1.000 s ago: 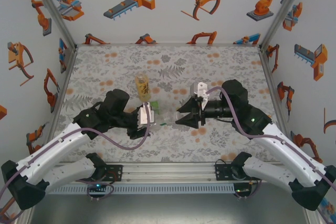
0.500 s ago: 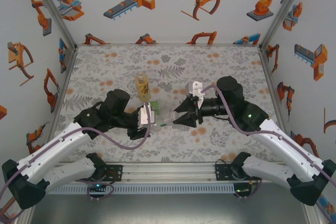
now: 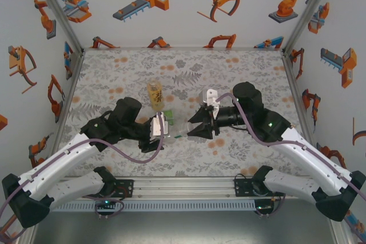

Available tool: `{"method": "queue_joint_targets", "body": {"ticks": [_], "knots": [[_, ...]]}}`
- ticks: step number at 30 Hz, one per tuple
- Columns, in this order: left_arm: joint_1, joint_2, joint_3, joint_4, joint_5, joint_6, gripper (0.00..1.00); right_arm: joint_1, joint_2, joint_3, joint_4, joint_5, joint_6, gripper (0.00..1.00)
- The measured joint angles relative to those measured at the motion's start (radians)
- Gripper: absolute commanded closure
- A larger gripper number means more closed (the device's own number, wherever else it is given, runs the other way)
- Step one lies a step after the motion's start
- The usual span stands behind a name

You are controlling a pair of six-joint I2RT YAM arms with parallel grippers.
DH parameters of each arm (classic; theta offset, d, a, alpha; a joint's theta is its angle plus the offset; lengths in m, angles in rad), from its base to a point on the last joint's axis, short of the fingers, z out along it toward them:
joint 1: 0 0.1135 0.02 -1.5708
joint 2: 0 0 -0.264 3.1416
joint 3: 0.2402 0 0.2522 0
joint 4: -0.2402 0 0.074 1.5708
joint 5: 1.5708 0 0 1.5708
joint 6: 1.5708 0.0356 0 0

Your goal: Screw on the bottle caps

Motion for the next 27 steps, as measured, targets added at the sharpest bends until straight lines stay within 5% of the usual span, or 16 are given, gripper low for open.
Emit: {"method": "queue_joint_targets", "body": {"ticks": [27], "knots": [[0.0,-0.011,0.0,-0.04,0.034,0.005,0.99,0.043,0.039,0.063,-0.096,0.004,-0.071,0.97]]}}
